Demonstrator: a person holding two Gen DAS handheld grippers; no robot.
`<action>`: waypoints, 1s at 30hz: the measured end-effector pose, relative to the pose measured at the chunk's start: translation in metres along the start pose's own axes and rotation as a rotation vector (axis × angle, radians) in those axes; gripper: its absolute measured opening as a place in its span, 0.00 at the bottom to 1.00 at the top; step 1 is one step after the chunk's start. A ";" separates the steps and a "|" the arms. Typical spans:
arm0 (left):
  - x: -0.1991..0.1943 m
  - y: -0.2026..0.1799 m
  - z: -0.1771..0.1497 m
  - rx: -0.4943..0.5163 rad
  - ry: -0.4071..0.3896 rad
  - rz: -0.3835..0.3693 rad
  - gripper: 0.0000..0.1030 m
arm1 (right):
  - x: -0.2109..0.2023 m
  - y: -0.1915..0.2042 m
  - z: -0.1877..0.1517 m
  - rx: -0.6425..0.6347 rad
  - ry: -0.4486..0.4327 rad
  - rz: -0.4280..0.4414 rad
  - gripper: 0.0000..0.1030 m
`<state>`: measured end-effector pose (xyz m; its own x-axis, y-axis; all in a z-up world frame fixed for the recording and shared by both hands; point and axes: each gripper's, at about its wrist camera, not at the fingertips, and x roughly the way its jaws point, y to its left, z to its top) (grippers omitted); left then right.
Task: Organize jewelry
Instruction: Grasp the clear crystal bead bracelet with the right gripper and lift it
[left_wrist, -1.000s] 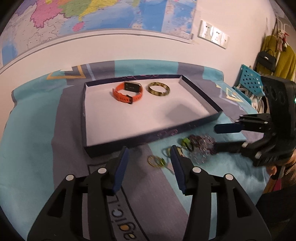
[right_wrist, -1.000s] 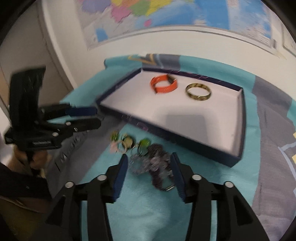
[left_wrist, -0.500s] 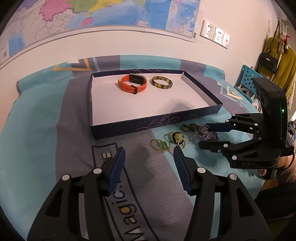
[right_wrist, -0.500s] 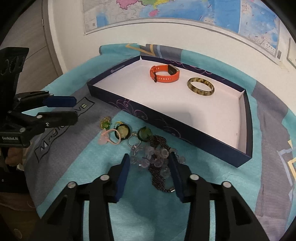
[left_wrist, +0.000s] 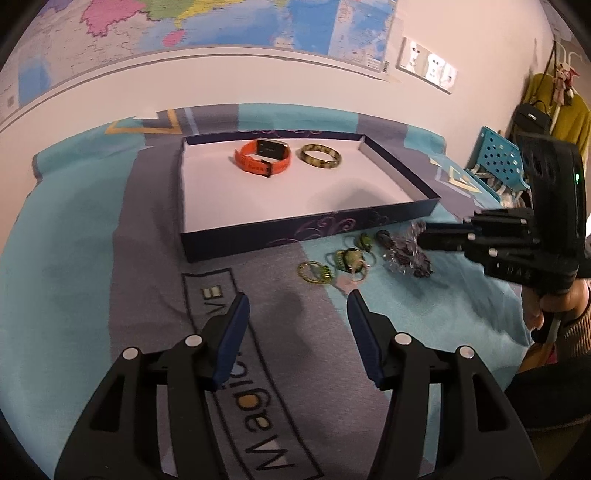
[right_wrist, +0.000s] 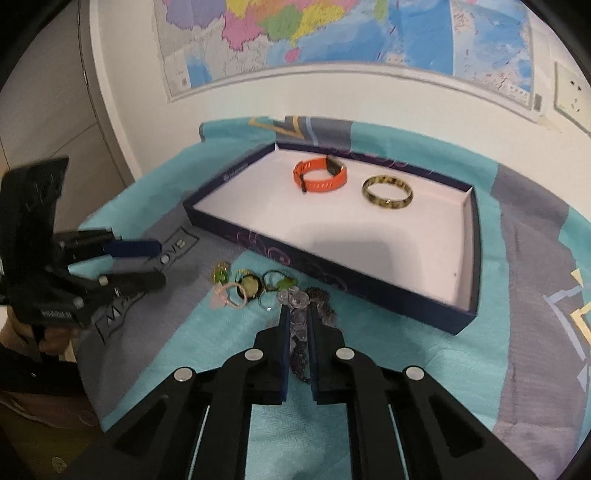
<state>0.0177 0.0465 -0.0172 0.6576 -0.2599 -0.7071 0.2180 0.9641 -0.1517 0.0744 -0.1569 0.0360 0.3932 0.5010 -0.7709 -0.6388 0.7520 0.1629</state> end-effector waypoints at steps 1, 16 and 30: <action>0.001 -0.002 0.000 0.007 0.002 -0.006 0.53 | -0.004 -0.001 0.001 0.011 -0.009 0.014 0.07; 0.041 -0.029 0.008 0.054 0.098 -0.079 0.35 | -0.046 -0.011 0.008 0.088 -0.121 0.076 0.07; 0.055 -0.034 0.017 0.060 0.118 -0.029 0.18 | -0.041 -0.016 0.007 0.110 -0.122 0.093 0.07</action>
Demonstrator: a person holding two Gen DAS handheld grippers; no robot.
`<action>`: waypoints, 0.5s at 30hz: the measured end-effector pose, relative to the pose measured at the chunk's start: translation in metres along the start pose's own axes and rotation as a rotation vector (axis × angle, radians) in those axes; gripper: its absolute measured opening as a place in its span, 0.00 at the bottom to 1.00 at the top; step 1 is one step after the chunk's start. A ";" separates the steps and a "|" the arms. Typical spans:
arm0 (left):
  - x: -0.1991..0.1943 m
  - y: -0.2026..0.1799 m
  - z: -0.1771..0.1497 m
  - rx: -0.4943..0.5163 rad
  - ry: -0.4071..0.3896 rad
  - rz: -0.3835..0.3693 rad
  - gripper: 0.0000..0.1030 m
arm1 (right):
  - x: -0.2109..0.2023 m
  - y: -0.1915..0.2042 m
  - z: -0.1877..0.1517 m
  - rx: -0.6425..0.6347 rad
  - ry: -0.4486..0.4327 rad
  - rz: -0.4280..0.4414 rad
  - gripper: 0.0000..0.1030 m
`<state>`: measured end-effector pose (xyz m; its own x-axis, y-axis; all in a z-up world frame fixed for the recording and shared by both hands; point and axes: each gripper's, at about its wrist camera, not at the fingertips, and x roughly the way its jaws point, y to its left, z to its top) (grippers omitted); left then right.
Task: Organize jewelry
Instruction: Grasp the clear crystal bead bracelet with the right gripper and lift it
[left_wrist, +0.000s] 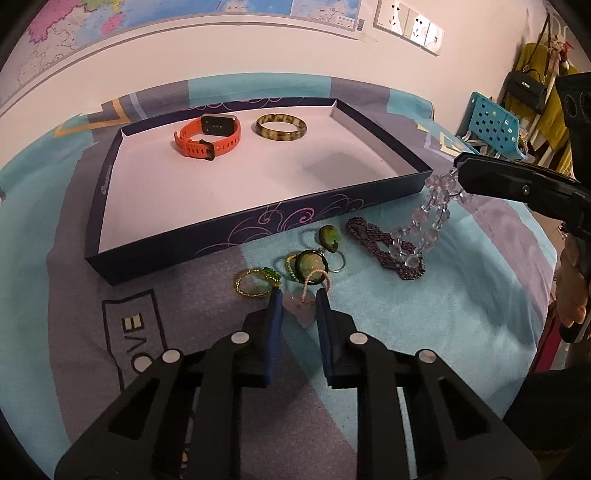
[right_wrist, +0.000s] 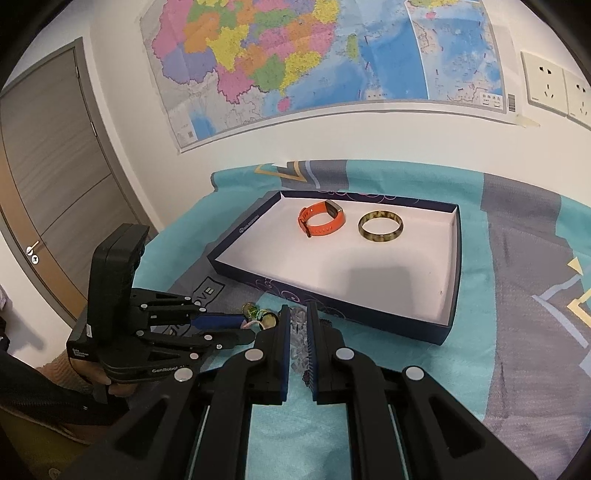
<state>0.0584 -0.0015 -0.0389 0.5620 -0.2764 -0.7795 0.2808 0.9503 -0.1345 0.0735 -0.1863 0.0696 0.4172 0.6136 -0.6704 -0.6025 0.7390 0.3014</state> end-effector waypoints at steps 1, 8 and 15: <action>0.000 -0.001 0.000 0.005 -0.001 0.004 0.18 | 0.000 -0.001 0.000 0.002 0.000 0.000 0.07; -0.011 -0.003 -0.002 0.007 -0.021 -0.018 0.18 | -0.003 -0.001 0.004 -0.002 -0.015 0.002 0.07; -0.033 -0.002 0.006 -0.004 -0.074 -0.042 0.18 | -0.005 -0.001 0.013 -0.011 -0.032 -0.006 0.07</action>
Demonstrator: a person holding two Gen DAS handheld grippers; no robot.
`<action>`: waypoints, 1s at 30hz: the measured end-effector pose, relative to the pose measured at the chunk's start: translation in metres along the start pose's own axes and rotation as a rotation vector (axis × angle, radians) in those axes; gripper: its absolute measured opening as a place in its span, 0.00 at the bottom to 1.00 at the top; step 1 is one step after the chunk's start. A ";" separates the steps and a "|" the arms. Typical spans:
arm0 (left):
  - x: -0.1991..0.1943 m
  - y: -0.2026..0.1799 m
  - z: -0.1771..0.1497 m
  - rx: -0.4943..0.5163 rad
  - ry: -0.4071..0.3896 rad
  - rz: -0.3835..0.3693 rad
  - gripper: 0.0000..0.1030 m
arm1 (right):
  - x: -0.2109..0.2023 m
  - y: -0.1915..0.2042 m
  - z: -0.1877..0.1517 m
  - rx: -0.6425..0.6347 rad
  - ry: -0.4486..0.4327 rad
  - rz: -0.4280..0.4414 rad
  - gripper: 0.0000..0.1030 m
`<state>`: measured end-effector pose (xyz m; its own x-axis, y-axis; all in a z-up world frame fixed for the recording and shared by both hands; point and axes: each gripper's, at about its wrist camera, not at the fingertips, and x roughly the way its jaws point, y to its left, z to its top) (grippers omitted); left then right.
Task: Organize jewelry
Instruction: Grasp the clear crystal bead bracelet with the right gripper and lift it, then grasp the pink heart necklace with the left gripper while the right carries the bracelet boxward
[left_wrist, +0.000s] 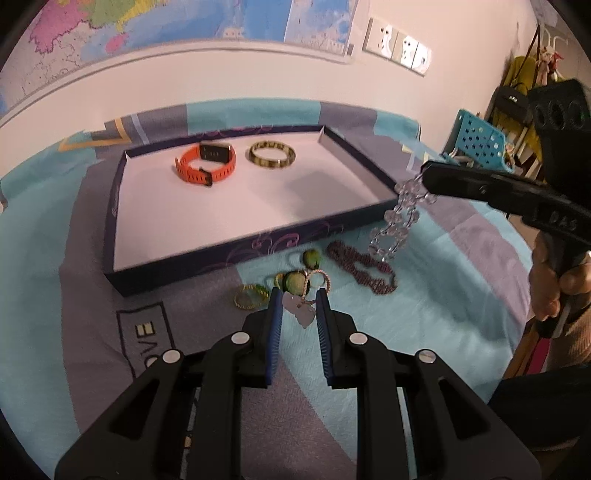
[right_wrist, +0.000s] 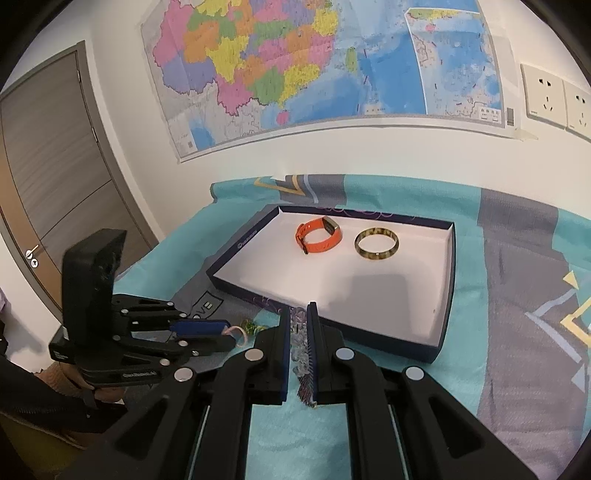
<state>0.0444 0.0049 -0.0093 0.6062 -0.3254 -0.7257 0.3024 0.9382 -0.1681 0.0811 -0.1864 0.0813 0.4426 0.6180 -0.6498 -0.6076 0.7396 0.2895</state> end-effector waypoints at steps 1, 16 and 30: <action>-0.003 0.000 0.003 0.001 -0.010 -0.002 0.18 | 0.000 0.000 0.002 -0.003 -0.002 -0.002 0.07; -0.012 0.015 0.043 -0.001 -0.080 0.027 0.18 | 0.013 -0.015 0.043 -0.025 -0.034 -0.033 0.07; 0.009 0.031 0.068 -0.006 -0.073 0.053 0.18 | 0.046 -0.033 0.069 -0.006 -0.022 -0.040 0.07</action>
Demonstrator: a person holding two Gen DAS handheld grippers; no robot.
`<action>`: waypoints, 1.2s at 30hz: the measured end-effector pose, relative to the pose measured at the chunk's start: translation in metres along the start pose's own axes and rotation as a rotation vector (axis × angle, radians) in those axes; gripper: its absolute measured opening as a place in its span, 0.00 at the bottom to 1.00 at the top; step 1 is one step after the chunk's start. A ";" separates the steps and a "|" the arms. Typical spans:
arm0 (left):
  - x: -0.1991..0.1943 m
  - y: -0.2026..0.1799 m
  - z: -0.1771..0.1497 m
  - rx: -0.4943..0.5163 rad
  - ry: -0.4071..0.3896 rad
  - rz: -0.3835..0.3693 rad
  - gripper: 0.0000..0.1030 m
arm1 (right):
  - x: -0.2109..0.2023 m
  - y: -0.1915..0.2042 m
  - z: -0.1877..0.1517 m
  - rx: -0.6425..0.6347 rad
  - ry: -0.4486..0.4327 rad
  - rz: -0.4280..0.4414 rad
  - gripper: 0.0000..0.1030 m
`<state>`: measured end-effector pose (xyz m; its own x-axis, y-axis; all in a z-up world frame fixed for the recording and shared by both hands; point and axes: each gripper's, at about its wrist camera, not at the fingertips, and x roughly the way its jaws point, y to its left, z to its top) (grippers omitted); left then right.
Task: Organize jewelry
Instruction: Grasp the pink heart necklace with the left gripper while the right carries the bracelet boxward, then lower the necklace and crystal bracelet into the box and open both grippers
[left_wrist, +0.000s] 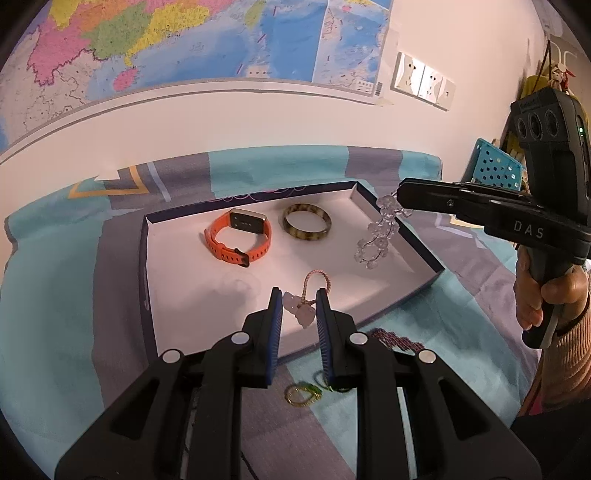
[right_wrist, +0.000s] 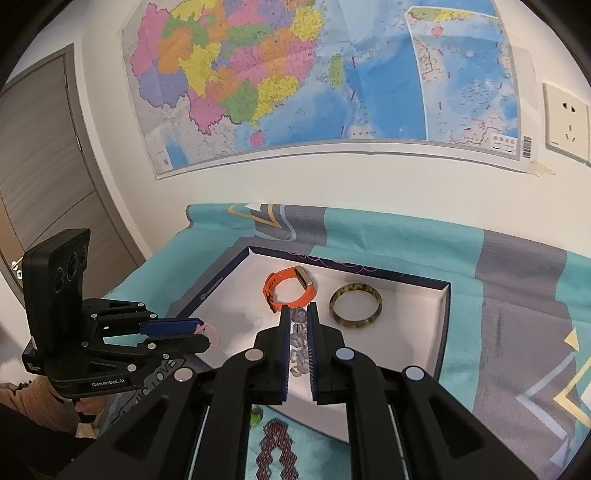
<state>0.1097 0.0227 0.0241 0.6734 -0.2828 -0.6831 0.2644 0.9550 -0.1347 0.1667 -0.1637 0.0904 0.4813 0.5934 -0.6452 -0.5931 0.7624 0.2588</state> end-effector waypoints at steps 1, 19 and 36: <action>0.002 0.001 0.001 0.000 0.001 0.001 0.18 | 0.002 0.000 0.000 -0.001 0.002 0.001 0.07; 0.051 0.025 0.018 -0.048 0.074 0.015 0.18 | 0.062 -0.009 0.010 0.026 0.054 0.006 0.07; 0.083 0.038 0.018 -0.080 0.146 0.041 0.19 | 0.078 -0.022 -0.007 0.003 0.116 -0.068 0.07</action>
<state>0.1881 0.0336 -0.0247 0.5733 -0.2326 -0.7856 0.1789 0.9713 -0.1569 0.2125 -0.1362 0.0291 0.4423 0.5061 -0.7404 -0.5593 0.8010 0.2134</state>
